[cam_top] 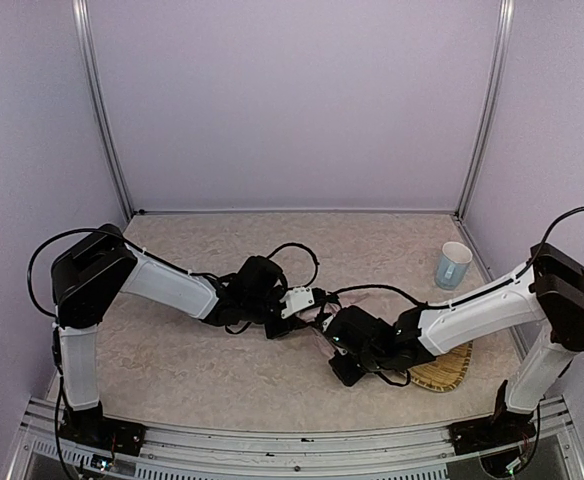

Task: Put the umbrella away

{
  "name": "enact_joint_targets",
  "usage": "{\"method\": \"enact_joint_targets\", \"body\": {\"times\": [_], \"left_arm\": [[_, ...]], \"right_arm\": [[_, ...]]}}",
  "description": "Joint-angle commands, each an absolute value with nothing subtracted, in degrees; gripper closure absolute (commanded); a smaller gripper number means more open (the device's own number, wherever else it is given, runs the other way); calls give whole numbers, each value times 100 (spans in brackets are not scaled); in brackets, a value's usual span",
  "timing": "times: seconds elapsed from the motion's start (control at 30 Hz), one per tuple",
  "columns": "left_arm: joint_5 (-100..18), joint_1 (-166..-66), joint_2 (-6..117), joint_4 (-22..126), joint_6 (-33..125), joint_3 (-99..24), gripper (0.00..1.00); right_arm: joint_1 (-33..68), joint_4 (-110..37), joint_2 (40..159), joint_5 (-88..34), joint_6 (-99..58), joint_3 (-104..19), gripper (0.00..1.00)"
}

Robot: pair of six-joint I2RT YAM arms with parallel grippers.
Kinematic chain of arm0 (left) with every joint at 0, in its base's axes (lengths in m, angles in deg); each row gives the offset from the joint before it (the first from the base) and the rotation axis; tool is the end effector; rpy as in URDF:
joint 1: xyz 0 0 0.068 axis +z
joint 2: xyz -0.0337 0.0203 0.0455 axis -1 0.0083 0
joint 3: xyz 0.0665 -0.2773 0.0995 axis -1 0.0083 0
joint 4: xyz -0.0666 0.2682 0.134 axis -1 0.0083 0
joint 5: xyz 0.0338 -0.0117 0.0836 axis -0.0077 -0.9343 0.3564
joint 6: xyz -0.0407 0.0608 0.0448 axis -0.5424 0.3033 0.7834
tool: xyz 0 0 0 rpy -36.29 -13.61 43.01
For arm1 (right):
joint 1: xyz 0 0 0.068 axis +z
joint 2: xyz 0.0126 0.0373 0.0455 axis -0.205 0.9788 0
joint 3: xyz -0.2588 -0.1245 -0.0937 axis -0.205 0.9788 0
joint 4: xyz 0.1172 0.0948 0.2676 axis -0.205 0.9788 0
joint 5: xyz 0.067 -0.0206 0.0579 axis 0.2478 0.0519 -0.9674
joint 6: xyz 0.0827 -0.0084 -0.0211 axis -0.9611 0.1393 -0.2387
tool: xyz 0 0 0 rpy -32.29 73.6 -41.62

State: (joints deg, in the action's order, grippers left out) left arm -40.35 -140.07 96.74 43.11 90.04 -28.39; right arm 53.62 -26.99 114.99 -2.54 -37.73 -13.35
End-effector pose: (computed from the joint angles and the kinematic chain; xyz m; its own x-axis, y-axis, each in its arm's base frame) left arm 0.3006 -0.3804 0.0769 0.0875 0.7391 -0.6679 0.9259 0.1870 0.3282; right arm 0.1701 0.3193 0.0937 -0.6560 -0.5066 -0.5595 -0.5955 0.8028 -0.0288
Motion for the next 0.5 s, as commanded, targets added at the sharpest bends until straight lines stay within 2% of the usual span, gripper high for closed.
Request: {"method": "enact_joint_targets", "body": {"times": [0.0,0.23,0.47], "left_arm": [[-4032,-13966,10081,5425,8813,-2656,100],[-3861,-13842,9794,5273,8431,-2678,100],[-4316,-13387,8625,5428,8022,-2900,100]], "right_arm": [[5378,-2680,11326,-493,-3796,-1153,100],[5295,-2769,11197,-721,-3692,-935,100],[5097,-2570,11380,-197,-3247,-792,100]]}}
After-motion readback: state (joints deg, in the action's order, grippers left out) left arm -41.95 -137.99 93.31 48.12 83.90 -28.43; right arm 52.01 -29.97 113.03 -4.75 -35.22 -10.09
